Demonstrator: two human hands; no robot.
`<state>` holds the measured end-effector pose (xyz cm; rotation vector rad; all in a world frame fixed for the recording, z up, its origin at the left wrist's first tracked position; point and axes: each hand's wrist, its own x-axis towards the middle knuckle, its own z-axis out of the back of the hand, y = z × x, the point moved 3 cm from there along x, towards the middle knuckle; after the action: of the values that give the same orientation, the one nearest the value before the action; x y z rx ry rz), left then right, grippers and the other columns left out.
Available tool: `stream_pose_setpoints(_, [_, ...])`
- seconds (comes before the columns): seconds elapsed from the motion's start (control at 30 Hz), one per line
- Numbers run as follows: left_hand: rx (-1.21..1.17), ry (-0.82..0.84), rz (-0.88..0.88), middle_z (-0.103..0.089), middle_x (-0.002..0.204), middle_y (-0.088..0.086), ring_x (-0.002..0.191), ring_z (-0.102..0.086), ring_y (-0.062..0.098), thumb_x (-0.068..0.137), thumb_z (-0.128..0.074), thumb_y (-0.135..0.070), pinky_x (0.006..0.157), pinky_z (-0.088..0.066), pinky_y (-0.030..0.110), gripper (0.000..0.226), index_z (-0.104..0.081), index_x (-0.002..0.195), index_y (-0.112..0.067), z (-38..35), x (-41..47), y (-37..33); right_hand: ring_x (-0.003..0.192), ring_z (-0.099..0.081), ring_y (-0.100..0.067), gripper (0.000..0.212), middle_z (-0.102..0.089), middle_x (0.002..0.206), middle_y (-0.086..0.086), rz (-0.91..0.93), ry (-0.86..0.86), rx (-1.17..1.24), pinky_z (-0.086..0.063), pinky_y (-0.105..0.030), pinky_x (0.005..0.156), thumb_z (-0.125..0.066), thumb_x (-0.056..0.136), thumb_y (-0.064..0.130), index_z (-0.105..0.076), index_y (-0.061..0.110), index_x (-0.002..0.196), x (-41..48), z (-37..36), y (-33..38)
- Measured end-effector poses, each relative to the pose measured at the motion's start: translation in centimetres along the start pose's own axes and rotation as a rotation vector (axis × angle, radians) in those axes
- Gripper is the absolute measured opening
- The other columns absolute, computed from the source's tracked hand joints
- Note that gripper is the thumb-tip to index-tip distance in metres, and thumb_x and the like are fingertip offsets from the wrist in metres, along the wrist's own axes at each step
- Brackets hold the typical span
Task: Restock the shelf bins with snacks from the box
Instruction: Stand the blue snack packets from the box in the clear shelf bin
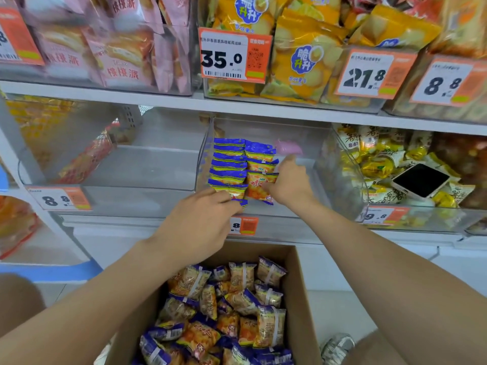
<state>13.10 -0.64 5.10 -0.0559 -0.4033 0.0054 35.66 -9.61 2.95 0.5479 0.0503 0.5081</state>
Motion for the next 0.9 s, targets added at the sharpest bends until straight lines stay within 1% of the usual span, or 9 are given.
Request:
stream_pose_setpoints(0.1, [-0.029, 0.013, -0.016, -0.067, 0.123, -0.007, 0.116, -0.061, 0.017, 0.101, -0.059, -0.022, 0.089, -0.059, 0.036, 0.032, -0.066, 0.132, -0.027, -0.2, -0.5, 0.1, 0.11, -0.065, -0.034, 0.039, -0.069, 0.113, -0.016, 0.051, 0.043, -0.087, -0.048, -0.033, 0.078, -0.084, 0.087, 0.03, -0.066, 0.004, 0.111, -0.1, 0.0, 0.1])
stream_pose_setpoints(0.27, [-0.104, -0.03, 0.001, -0.064, 0.128, -0.007, 0.119, -0.059, 0.015, 0.098, -0.064, -0.018, 0.091, -0.057, 0.031, 0.036, -0.063, 0.133, -0.025, 0.5, -1.6, 0.1, 0.104, -0.064, -0.039, 0.022, -0.069, 0.109, -0.017, 0.156, 0.071, -0.185, -0.053, -0.039, 0.079, -0.067, 0.092, 0.021, -0.062, 0.008, 0.11, -2.6, 2.4, 0.8])
stream_pose_setpoints(0.33, [-0.144, -0.091, -0.014, -0.061, 0.121, -0.007, 0.114, -0.056, 0.013, 0.095, -0.065, -0.016, 0.089, -0.053, 0.028, 0.029, -0.063, 0.123, -0.024, 0.8, -2.2, -0.6, 0.089, -0.066, -0.037, 0.012, -0.07, 0.091, -0.012, 0.286, -0.03, -0.246, -0.055, -0.042, 0.073, -0.059, 0.094, 0.024, -0.061, 0.014, 0.101, -5.4, 4.0, 2.1])
stream_pose_setpoints(0.4, [-0.195, -0.061, -0.028, -0.057, 0.11, -0.013, 0.101, -0.054, 0.007, 0.094, -0.064, -0.019, 0.079, -0.048, 0.021, 0.021, -0.061, 0.113, -0.028, 0.4, -3.2, -1.7, 0.074, -0.066, -0.026, 0.006, -0.068, 0.073, 0.0, 0.361, -0.055, -0.139, -0.055, -0.039, 0.067, -0.061, 0.089, 0.026, -0.062, 0.02, 0.086, -9.2, 5.4, 3.3])
stream_pose_setpoints(0.47, [-0.184, 0.14, -0.018, -0.053, 0.099, -0.019, 0.087, -0.052, 0.002, 0.096, -0.06, -0.025, 0.069, -0.045, 0.021, 0.014, -0.056, 0.105, -0.035, -1.4, -4.2, -2.4, 0.068, -0.065, -0.014, 0.008, -0.066, 0.065, 0.005, 0.352, 0.081, -0.037, -0.055, -0.033, 0.066, -0.067, 0.082, 0.024, -0.065, 0.02, 0.075, -13.2, 5.8, 4.0])
stream_pose_setpoints(0.53, [-0.115, 0.373, -0.003, -0.054, 0.098, -0.016, 0.085, -0.054, 0.006, 0.097, -0.056, -0.027, 0.069, -0.049, 0.027, 0.011, -0.056, 0.103, -0.036, -4.5, -5.5, -2.5, 0.065, -0.063, -0.008, 0.011, -0.067, 0.064, 0.005, 0.373, 0.287, -0.089, -0.058, -0.034, 0.066, -0.067, 0.079, 0.024, -0.066, 0.019, 0.07, -16.2, 4.7, 3.7])
stream_pose_setpoints(0.63, [-0.084, 0.613, 0.071, -0.059, 0.105, -0.009, 0.094, -0.061, 0.016, 0.097, -0.058, -0.027, 0.079, -0.058, 0.042, 0.016, -0.061, 0.112, -0.031, -9.4, -7.1, -2.0, 0.073, -0.063, -0.018, 0.01, -0.065, 0.074, 0.002, 0.465, 0.498, -0.306, -0.058, -0.041, 0.065, -0.06, 0.084, 0.024, -0.064, 0.02, 0.076, -18.1, 1.9, 2.1])
stream_pose_setpoints(0.77, [-0.149, 0.679, 0.135, -0.061, 0.113, -0.003, 0.102, -0.062, 0.021, 0.096, -0.061, -0.03, 0.08, -0.059, 0.045, 0.028, -0.06, 0.123, -0.025, -14.6, -7.7, -3.0, 0.065, -0.057, -0.026, 0.021, -0.053, 0.074, -0.004, 0.504, 0.71, -0.625, -0.045, -0.033, 0.053, -0.056, 0.095, 0.019, -0.055, 0.014, 0.075, -18.6, -0.8, -0.8])
stream_pose_setpoints(0.9, [-0.079, 0.723, 0.101, -0.057, 0.132, 0.003, 0.112, -0.064, 0.031, 0.102, -0.056, -0.029, 0.073, -0.051, 0.039, 0.052, -0.039, 0.152, -0.028, -18.7, -7.5, -4.7, 0.063, -0.053, -0.023, 0.03, -0.049, 0.075, -0.004, 0.469, 0.813, -0.663, -0.04, -0.032, 0.053, -0.054, 0.097, 0.014, -0.044, 0.019, 0.069, -18.7, -2.0, -2.8])
